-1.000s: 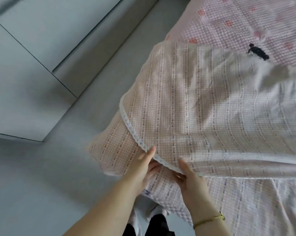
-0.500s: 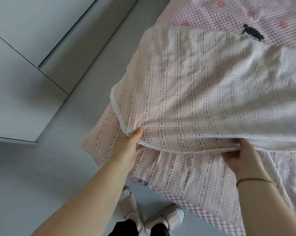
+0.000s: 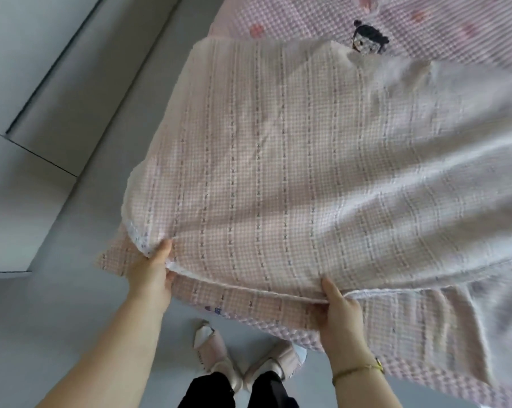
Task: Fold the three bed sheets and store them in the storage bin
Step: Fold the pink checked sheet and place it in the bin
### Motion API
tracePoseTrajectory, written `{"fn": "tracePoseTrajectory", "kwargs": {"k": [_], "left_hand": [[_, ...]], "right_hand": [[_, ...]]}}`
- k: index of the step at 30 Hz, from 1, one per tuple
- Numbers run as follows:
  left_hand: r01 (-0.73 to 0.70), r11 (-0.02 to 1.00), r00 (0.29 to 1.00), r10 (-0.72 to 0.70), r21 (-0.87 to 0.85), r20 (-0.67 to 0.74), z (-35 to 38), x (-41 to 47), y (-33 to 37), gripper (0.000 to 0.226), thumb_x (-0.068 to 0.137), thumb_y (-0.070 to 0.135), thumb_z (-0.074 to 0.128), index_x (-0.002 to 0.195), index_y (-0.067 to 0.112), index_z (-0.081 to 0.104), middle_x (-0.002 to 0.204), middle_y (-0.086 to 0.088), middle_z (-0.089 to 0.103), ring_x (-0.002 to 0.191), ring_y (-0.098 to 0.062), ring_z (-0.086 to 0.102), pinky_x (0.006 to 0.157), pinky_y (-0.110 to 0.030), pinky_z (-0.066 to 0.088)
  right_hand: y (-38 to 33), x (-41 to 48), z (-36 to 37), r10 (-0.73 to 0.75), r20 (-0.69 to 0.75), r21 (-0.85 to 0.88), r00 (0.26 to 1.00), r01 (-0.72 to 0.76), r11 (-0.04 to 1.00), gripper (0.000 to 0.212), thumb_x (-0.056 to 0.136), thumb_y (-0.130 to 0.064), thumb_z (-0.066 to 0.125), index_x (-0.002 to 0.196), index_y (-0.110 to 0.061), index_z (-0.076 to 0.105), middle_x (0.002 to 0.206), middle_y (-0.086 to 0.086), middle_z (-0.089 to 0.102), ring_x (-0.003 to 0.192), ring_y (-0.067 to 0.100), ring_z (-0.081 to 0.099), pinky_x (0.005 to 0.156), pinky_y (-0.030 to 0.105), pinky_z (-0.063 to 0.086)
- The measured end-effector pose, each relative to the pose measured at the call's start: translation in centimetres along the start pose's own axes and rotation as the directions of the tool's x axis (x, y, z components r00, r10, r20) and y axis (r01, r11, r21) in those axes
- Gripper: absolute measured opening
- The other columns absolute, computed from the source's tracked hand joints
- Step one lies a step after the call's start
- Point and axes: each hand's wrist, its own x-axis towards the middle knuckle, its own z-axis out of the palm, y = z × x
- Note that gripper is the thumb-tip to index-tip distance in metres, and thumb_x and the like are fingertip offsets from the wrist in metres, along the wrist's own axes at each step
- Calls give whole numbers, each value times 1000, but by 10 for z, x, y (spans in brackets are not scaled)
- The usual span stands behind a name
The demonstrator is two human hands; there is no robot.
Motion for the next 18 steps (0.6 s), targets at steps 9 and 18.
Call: {"fn": "tracePoseTrajectory", "kwargs": {"k": [9, 18], "left_hand": [[322, 947, 914, -317, 23, 254, 52, -75, -59, 32, 88, 19, 56, 117, 5, 54, 105, -7, 63, 96, -23, 61, 90, -34, 48], [102, 989, 955, -128, 110, 268, 46, -73, -51, 8, 92, 10, 49, 89, 6, 56, 88, -1, 62, 81, -14, 59, 59, -25, 54]], "right_hand": [[-2, -2, -6, 62, 106, 114, 992, -74, 991, 17, 88, -16, 57, 77, -5, 63, 74, 7, 69, 74, 24, 63, 66, 36, 51], [-95, 43, -55, 52, -147, 391, 988, 10, 920, 15, 92, -18, 53, 78, -12, 54, 79, 3, 57, 71, 16, 57, 59, 29, 55]]}}
